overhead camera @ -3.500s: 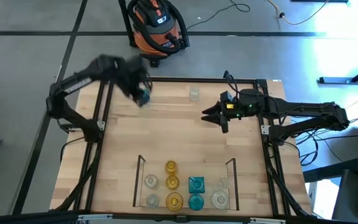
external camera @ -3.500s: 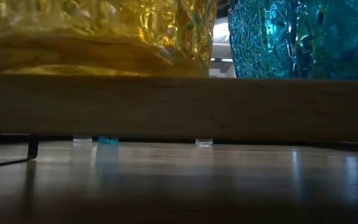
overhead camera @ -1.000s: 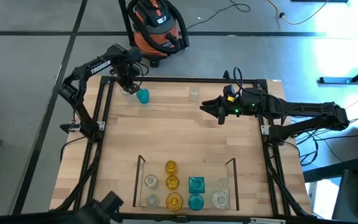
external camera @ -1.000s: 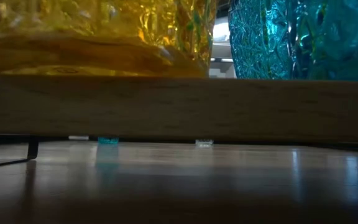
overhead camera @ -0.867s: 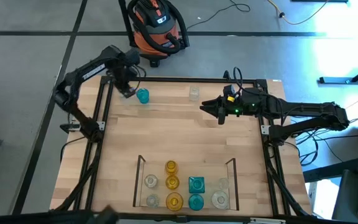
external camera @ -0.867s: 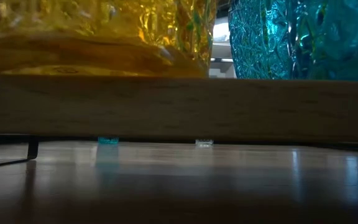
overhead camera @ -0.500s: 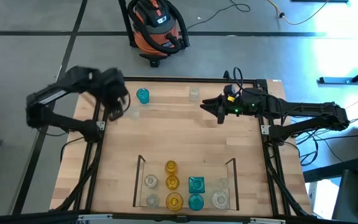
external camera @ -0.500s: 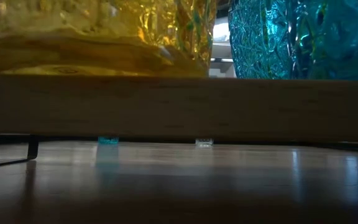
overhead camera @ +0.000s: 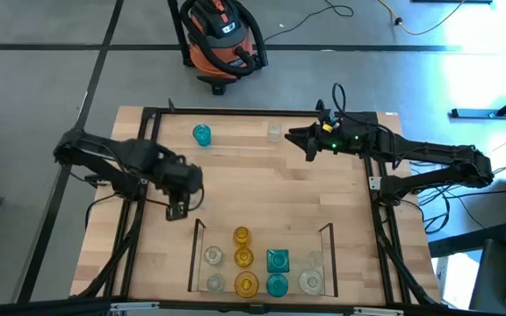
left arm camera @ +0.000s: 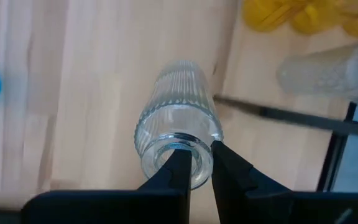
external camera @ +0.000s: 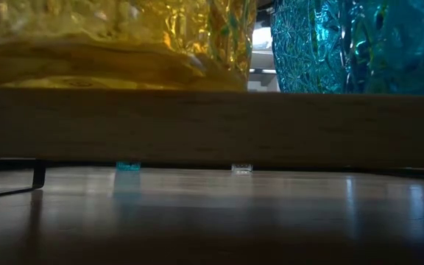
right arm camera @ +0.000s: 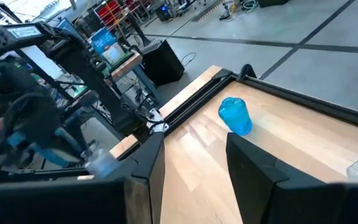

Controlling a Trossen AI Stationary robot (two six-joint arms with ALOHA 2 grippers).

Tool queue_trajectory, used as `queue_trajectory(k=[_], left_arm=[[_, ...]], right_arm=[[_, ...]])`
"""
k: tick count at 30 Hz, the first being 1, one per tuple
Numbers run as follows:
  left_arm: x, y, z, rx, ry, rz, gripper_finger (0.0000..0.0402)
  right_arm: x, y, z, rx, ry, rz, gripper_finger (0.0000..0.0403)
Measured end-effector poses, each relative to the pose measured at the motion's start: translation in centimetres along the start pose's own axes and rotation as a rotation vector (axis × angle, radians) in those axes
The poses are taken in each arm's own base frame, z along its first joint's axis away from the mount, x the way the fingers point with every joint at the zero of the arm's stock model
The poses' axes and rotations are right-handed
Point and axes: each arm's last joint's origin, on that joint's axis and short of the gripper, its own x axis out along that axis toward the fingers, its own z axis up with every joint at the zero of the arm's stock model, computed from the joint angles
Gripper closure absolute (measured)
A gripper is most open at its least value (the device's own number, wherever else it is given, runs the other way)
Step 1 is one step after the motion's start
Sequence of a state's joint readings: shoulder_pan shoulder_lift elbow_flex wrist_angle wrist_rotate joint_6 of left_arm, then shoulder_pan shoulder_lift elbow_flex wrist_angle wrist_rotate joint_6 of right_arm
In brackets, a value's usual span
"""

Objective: Sort vases onto shelf
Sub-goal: Put the transparent vase on the shelf aligned with the other transparent vase

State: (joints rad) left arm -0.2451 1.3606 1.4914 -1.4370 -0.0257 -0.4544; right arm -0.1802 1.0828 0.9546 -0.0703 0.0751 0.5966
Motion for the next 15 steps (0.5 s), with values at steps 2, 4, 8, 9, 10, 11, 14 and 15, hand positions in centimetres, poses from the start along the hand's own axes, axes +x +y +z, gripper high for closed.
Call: queue_trajectory(k=[2, 4, 8, 9, 10, 11, 14, 15], left_arm=[[0.5, -0.6, 0.6, 0.045, 0.007, -0.002, 0.0372], [1.0, -1.0, 1.1, 0.090, 0.031, 0.000, 0.0372], [1.8, -1.5, 1.9, 0.227, 0.060, -0.029, 0.0372], [2.0, -1.7, 2.1, 0.261, 0.060, -0.030, 0.0372], [2.1, -1.9, 2.3, 0.298, 0.056, -0.032, 0.0372], [2.1, -2.1, 2.5, 0.333, 0.049, -0.036, 0.0372], [2.2, -2.4, 3.3, 0.435, 0.029, -0.043, 0.0372], [2.2, -2.6, 3.5, 0.468, 0.022, -0.044, 0.0372]], right_arm=[[0.0, 0.0, 0.0, 0.006, 0.000, 0.001, 0.0268], [0.0, 0.1, -0.1, 0.005, 0.005, 0.008, 0.0268], [0.0, 0.2, -0.1, 0.007, 0.027, 0.040, 0.0268], [0.0, 0.2, -0.1, 0.008, 0.030, 0.044, 0.0268], [0.0, 0.2, -0.1, 0.008, 0.030, 0.044, 0.0268], [0.0, 0.2, -0.1, 0.008, 0.030, 0.044, 0.0268], [0.0, 0.2, -0.2, 0.008, 0.037, 0.053, 0.0268], [0.0, 0.2, -0.2, 0.008, 0.041, 0.058, 0.0268]])
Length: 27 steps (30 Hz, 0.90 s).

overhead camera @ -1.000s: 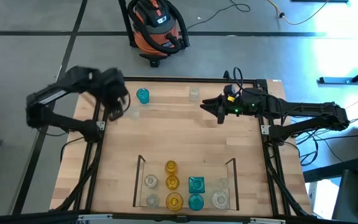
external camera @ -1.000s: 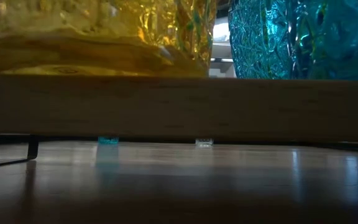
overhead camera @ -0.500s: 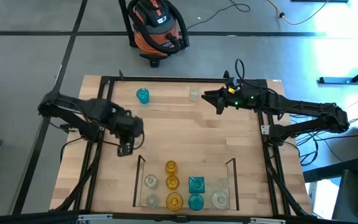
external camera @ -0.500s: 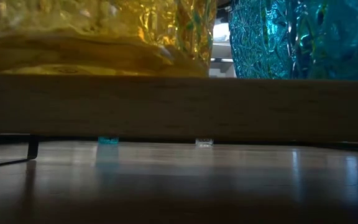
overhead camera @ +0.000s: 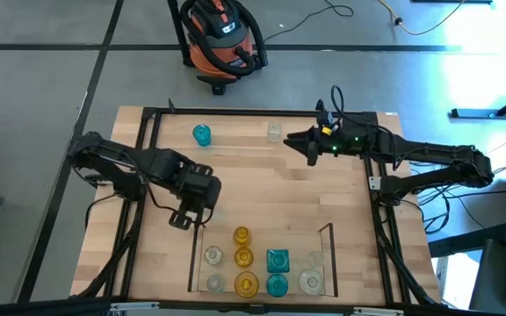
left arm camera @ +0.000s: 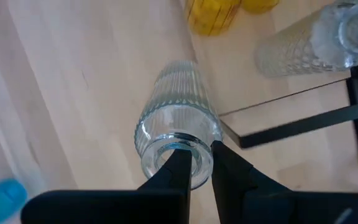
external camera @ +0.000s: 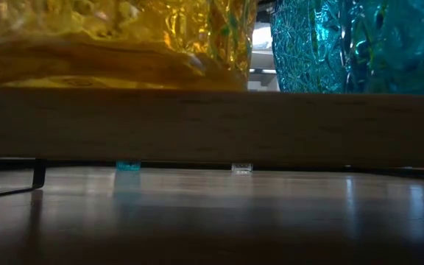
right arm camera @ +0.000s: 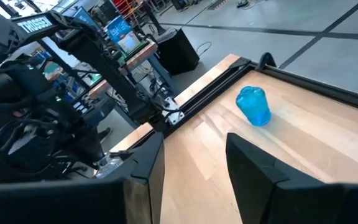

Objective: Sort vases onto shelf
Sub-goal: Put the transparent vase on the shelf aligned with the other transparent vase

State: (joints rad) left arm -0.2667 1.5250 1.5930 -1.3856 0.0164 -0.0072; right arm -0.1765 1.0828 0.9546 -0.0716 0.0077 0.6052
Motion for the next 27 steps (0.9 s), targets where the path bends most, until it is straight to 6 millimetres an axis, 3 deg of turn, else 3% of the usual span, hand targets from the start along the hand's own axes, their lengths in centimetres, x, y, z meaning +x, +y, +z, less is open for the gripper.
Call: queue_trajectory(k=[4, 10, 15, 27], left_arm=[[0.3, -0.3, 1.1, 0.148, 0.000, -0.004, 0.0372], [1.6, -1.5, 1.1, 0.352, 0.104, -0.039, 0.0372], [1.9, -3.1, 0.9, 0.676, 0.158, 0.028, 0.0372], [2.0, -4.3, 1.2, 0.925, 0.145, 0.105, 0.0372]], right_arm=[[0.0, 0.0, 0.0, 0.000, 0.005, -0.003, 0.0268], [0.0, 0.0, -0.1, 0.000, 0.006, -0.003, 0.0268], [0.0, 0.0, -0.1, 0.000, 0.007, -0.003, 0.0268], [0.0, -0.1, -0.2, 0.000, 0.039, 0.014, 0.0268]])
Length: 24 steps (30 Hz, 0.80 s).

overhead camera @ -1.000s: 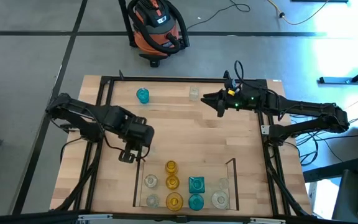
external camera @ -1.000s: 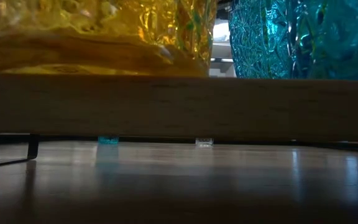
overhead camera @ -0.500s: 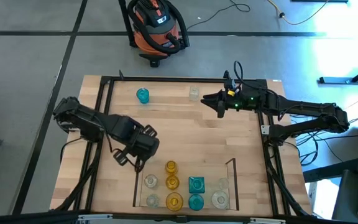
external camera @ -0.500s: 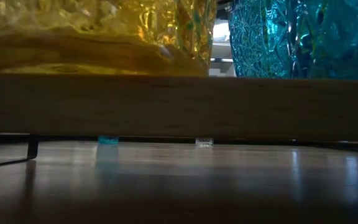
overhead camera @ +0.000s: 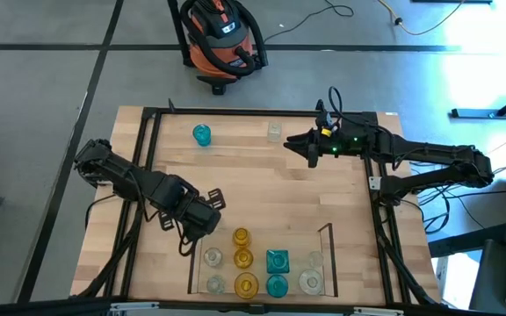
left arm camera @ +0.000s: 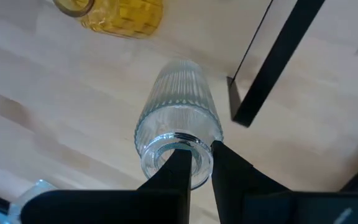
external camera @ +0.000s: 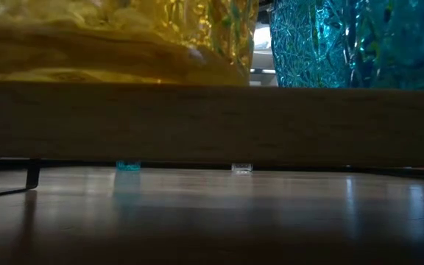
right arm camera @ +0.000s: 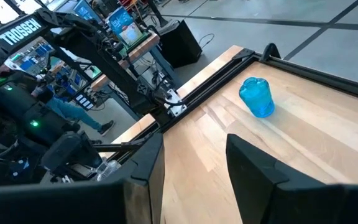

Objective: Sort vases onto shelf
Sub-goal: Put the transparent vase on the shelf aligned with the other transparent vase

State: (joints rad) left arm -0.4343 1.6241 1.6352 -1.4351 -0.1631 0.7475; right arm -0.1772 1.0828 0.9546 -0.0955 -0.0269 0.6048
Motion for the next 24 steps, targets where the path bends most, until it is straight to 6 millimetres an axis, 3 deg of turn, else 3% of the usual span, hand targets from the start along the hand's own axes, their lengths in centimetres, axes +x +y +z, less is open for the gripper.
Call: queue_trajectory(k=[11, 24], left_arm=[[0.0, 0.5, 0.6, 0.062, -0.071, 0.042, 0.0372], [0.6, 0.6, 1.3, 0.056, -0.127, -0.023, 0.0372]], right_arm=[[0.0, -0.1, -0.2, 0.001, 0.019, -0.013, 0.0268], [0.0, -0.2, -0.4, 0.001, 0.037, -0.025, 0.0268]])
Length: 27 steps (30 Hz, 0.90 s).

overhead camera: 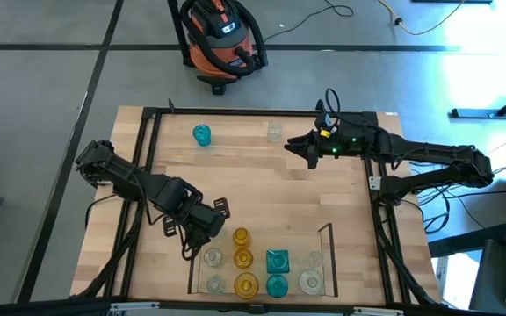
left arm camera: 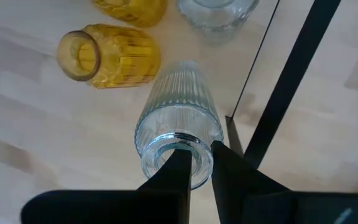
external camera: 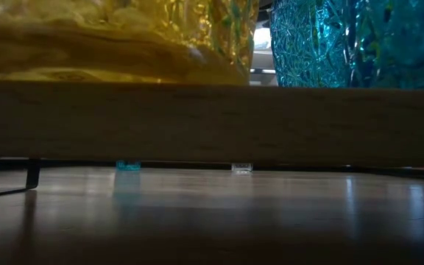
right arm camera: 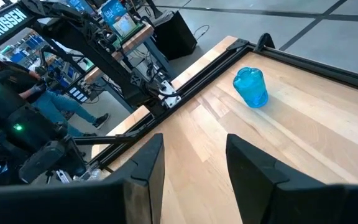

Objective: Sort vases onto shelf
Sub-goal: Put the transparent vase on the shelf aligned with the other transparent vase

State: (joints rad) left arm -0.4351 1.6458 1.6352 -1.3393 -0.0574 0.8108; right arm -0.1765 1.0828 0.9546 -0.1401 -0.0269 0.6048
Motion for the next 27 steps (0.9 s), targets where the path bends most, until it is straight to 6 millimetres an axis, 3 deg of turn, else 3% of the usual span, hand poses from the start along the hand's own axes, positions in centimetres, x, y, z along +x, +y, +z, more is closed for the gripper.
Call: queue_trajectory(k=[10, 27], left_arm=[[1.6, 0.1, 0.8, -0.042, 0.029, -0.065, 0.0372], [1.7, 0.2, 0.9, -0.071, -0.020, -0.098, 0.0354]], right_arm=[[0.0, -0.2, -0.5, 0.002, 0.073, -0.004, 0.0268], [-0.1, -0.3, -0.9, -0.001, 0.121, 0.006, 0.0268]])
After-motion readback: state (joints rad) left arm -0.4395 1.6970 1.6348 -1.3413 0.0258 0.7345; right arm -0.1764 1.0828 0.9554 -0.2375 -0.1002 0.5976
